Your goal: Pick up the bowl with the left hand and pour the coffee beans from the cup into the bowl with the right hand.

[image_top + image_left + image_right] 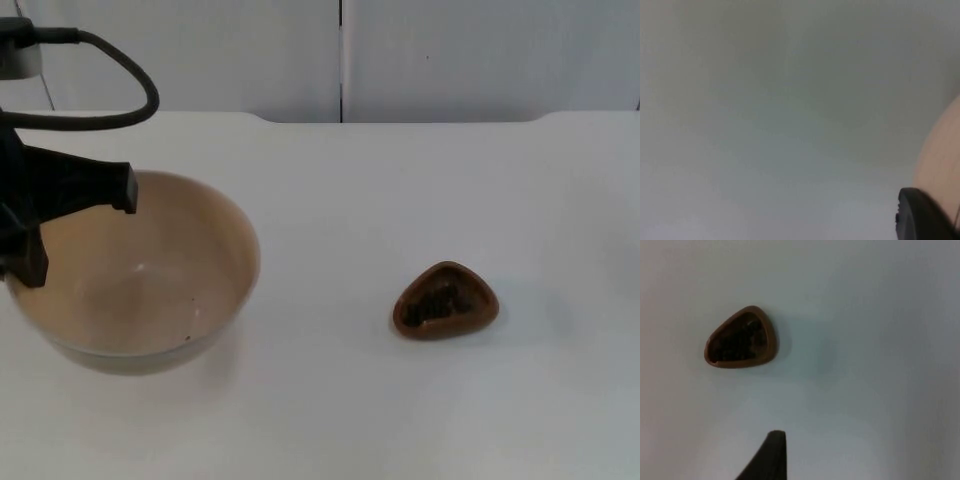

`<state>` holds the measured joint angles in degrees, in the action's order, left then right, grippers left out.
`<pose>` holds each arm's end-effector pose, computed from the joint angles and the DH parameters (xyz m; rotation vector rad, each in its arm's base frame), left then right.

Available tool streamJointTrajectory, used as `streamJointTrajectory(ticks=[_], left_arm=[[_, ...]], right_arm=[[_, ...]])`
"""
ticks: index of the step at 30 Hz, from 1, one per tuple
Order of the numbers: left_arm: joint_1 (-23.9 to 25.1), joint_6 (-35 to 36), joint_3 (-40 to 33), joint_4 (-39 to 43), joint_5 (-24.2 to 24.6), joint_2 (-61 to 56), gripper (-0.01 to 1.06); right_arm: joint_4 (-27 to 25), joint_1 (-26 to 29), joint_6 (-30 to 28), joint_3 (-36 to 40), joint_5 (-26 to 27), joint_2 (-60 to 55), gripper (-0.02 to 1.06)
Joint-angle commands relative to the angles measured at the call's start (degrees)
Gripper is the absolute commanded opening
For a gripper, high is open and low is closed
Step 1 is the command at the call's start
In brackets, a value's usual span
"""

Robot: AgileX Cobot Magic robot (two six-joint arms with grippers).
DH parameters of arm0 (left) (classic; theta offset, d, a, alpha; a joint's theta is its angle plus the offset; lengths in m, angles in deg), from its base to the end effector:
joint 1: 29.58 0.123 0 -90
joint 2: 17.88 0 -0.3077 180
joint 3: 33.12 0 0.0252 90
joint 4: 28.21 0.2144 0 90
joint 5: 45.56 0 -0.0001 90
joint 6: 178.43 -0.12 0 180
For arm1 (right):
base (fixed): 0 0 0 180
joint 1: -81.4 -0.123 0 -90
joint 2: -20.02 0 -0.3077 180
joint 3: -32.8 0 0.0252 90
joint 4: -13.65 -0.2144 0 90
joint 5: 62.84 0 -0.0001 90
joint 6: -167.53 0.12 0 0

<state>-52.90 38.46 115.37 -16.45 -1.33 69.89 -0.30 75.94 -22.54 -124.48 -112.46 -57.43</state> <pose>0.2108 -0.0723 0.2340 -0.1549 2.8075 -0.0036 0.2063 0.0419 0.3092 -0.2112 2.5871 0.2686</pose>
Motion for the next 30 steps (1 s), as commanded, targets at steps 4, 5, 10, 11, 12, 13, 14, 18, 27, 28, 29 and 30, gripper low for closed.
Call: streamJointTrajectory(ticks=[4,5,10,11,12,13,14,18,27,28,29,30], left_arm=[[-0.32,0.01,0.19,0.55,-0.59,-0.55,0.0],[-0.32,0.01,0.19,0.55,-0.59,-0.55,0.0],[-0.32,0.01,0.19,0.55,-0.59,-0.55,0.0],[-0.32,0.01,0.19,0.55,-0.59,-0.55,0.0],[-0.32,0.01,0.19,0.55,-0.59,-0.55,0.0],[-0.32,0.01,0.19,0.55,-0.59,-0.55,0.0],[-0.32,0.01,0.19,0.55,-0.59,-0.55,0.0],[-0.32,0.01,0.19,0.67,-0.59,-0.55,0.0],[-0.32,0.01,0.19,0.67,-0.59,-0.55,0.0],[-0.32,0.01,0.19,0.67,-0.59,-0.55,0.0],[-0.32,0.01,0.19,0.67,-0.59,-0.55,0.0],[-0.32,0.01,0.19,0.67,-0.59,-0.55,0.0]], right_arm=[[0.29,-1.66,-0.26,-2.34,-0.23,-4.54,1.05],[0.56,-3.04,-0.26,-2.94,-0.08,-5.78,1.05],[4.3,-11.14,0.83,-7.37,1.38,-11.93,1.05],[5.51,-12.64,1.83,-8.5,1.1,-13.63,1.05],[5.51,-12.64,1.83,-8.5,1.1,-13.63,1.05],[7.09,-14.22,3.09,-9.91,0.66,-15.35,1.05],[8.5,-15.59,3.74,-11.31,0.18,-17.03,1.05],[11.07,-18.37,4.63,-15.79,-2.37,-21.85,1.05],[12.48,-19.93,6.41,-24.78,-4.72,-33.03,1.05],[12.48,-19.93,6.41,-24.78,-4.72,-33.03,1.05],[12.64,-19.93,6.41,-25.58,-5.14,-34.24,1.05],[12.94,-19.93,6.41,-26.32,-5.25,-35.35,1.05]])
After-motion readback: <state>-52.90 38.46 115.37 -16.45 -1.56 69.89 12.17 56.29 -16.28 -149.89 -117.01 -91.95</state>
